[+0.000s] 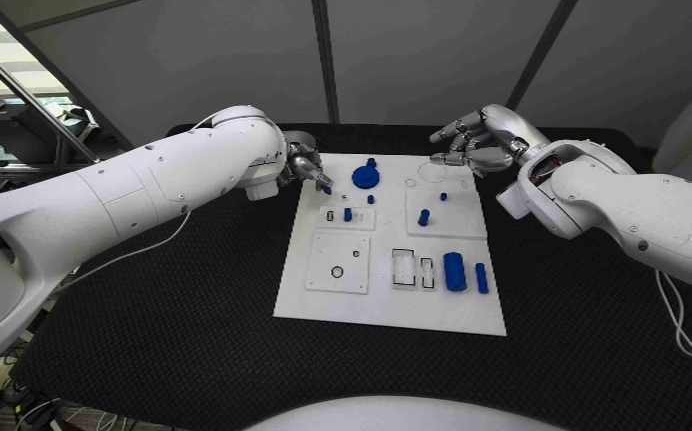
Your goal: Assemble the parts on the task board
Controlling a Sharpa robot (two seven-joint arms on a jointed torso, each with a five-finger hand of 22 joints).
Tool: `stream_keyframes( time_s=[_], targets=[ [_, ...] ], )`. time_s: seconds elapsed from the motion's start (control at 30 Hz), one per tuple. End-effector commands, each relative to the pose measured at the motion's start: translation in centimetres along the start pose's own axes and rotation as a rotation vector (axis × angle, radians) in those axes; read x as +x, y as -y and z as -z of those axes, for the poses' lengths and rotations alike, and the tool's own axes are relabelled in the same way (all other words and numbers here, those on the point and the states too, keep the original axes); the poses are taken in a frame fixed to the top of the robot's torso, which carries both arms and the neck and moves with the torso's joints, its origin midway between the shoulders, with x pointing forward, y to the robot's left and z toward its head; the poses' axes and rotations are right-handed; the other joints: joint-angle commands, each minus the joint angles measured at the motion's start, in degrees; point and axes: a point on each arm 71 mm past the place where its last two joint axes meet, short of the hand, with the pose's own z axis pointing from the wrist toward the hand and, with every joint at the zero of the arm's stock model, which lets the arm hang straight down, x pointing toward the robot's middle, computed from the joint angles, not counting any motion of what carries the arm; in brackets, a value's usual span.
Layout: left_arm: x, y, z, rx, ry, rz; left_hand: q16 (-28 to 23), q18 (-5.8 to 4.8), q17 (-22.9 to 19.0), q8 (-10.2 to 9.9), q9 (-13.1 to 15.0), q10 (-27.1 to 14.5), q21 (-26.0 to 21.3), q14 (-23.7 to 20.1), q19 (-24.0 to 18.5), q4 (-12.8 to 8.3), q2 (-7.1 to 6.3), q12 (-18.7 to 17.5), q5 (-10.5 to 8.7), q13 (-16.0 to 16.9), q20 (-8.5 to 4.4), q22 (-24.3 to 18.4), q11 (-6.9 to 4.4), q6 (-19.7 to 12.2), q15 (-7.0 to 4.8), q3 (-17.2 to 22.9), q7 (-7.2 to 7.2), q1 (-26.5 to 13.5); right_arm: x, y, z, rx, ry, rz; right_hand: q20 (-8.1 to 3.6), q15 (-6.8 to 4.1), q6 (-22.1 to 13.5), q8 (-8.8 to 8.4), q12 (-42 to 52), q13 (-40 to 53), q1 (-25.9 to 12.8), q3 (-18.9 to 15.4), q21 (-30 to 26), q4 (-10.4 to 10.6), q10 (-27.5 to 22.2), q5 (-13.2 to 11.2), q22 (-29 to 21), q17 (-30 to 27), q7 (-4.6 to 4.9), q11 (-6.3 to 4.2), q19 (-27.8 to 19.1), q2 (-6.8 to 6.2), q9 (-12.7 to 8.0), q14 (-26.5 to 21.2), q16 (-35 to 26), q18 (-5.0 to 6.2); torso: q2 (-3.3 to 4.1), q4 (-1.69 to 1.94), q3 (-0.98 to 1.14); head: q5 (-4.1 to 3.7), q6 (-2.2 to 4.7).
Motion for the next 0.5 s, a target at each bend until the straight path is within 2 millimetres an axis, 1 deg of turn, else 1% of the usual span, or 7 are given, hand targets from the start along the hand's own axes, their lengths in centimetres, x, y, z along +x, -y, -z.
stream_keyframes(
  time_s=[0.03, 0.2, 0.37, 0.5],
  targets=[
    [-0.1, 0.5, 0.5, 0.042, 0.029, 0.022, 0.35, 0.07, 15.07, 0.29, 0.12, 0.62, 0.32, 5.93, 0.38, -9.14, -0.11, 0.27, 0.3, 8.31, 0.06, 2.81, -0.32, 0.46, -0.52, 9.54, -0.15, -0.61, -0.1, -0.1, 0.0, -0.012, 0.005, -0.002, -0.13, -0.02, 0.27, -0.27, 0.28, -0.08, -0.66, 0.05, -0.33, 0.42, 0.07, 0.14, 0.0, 0.09, -0.08, -0.1, 0.37, -0.12, -0.06, 0.38, -0.33, 1.07, 0.03, -0.04, -0.03, -0.03, -0.05],
    [0.3, 0.4, 1.3, 0.056, 0.012, 0.01, 0.35, 0.06, 15.07, 0.37, 0.21, 0.68, 0.38, 5.93, 0.44, -9.37, -0.3, 0.32, 0.65, 8.32, 0.03, 2.9, -0.37, 0.56, -0.55, 9.73, -0.19, -0.77, -0.2, -0.1, 0.0, -0.01, 0.006, -0.001, -0.13, -0.02, 0.27, -0.27, 0.28, -0.08, -0.66, 0.05, -0.33, 0.42, 0.07, 0.14, 0.0, 0.09, -0.08, -0.1, 0.37, -0.12, -0.06, 0.38, -0.33, 1.07, 0.04, -0.1, -0.02, 0.05, -0.14],
    [0.8, 0.4, 1.7, 0.061, -0.006, -0.019, 0.35, 0.07, 15.07, 0.41, 0.25, 0.63, 0.33, 5.93, 0.4, -9.51, -0.42, 0.12, 0.82, 8.23, 0.01, 2.86, -0.38, 0.61, -0.56, 9.82, -0.2, -0.84, -0.2, 0.0, 0.0, -0.009, 0.006, -0.001, -0.13, -0.02, 0.27, -0.27, 0.28, -0.08, -0.66, 0.05, -0.33, 0.42, 0.07, 0.14, 0.0, 0.09, -0.08, -0.1, 0.37, -0.12, -0.06, 0.38, -0.33, 1.07, 0.02, -0.06, 0.02, 0.06, -0.22],
    [1.3, 0.4, 1.7, 0.06, -0.014, -0.06, 0.35, 0.08, 15.07, 0.44, 0.27, 0.57, 0.29, 5.93, 0.36, -9.63, -0.54, -0.09, 0.93, 8.13, 0.0, 2.83, -0.39, 0.64, -0.56, 9.88, -0.21, -0.89, -0.2, 0.0, 0.0, -0.009, 0.006, -0.001, -0.13, -0.02, 0.27, -0.27, 0.28, -0.08, -0.66, 0.05, -0.33, 0.42, 0.07, 0.14, 0.0, 0.09, -0.08, -0.1, 0.37, -0.12, -0.06, 0.38, -0.33, 1.07, 0.04, -0.1, -0.02, 0.21, -0.25]
  ],
)
